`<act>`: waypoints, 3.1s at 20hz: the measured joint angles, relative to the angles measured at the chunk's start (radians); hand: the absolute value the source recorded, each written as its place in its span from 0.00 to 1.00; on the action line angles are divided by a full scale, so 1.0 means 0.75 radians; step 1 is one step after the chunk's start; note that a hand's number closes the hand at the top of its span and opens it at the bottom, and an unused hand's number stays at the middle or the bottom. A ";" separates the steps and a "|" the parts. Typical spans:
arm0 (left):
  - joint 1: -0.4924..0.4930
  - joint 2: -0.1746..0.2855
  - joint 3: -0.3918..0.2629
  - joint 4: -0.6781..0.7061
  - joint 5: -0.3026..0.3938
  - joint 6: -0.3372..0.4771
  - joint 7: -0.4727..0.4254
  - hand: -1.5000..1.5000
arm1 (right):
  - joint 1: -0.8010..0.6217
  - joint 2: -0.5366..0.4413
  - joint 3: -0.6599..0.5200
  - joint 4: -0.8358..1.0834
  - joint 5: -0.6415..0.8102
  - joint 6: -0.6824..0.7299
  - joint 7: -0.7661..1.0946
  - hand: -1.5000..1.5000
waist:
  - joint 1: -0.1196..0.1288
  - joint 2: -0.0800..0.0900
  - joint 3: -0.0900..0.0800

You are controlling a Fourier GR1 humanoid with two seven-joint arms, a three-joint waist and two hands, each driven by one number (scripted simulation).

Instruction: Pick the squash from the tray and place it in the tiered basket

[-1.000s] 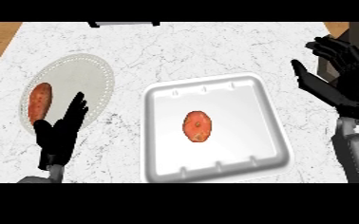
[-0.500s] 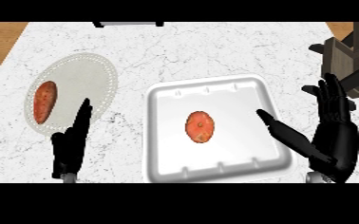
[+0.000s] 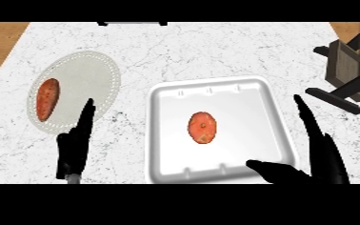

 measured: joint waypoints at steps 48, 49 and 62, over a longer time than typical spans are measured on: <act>0.010 -0.063 0.017 0.006 -0.062 -0.038 0.004 0.50 | -0.642 0.560 0.238 0.662 0.530 0.737 0.763 0.00 | 0.023 0.005 0.014; 0.010 -0.062 0.019 0.006 -0.059 -0.044 0.003 0.50 | -0.646 0.560 0.241 0.673 0.520 0.736 0.764 0.00 | 0.023 0.005 0.014; 0.013 -0.088 0.026 0.007 -0.077 -0.051 -0.003 0.50 | -0.679 0.560 0.202 0.812 0.387 0.724 0.757 0.00 | 0.021 0.004 0.015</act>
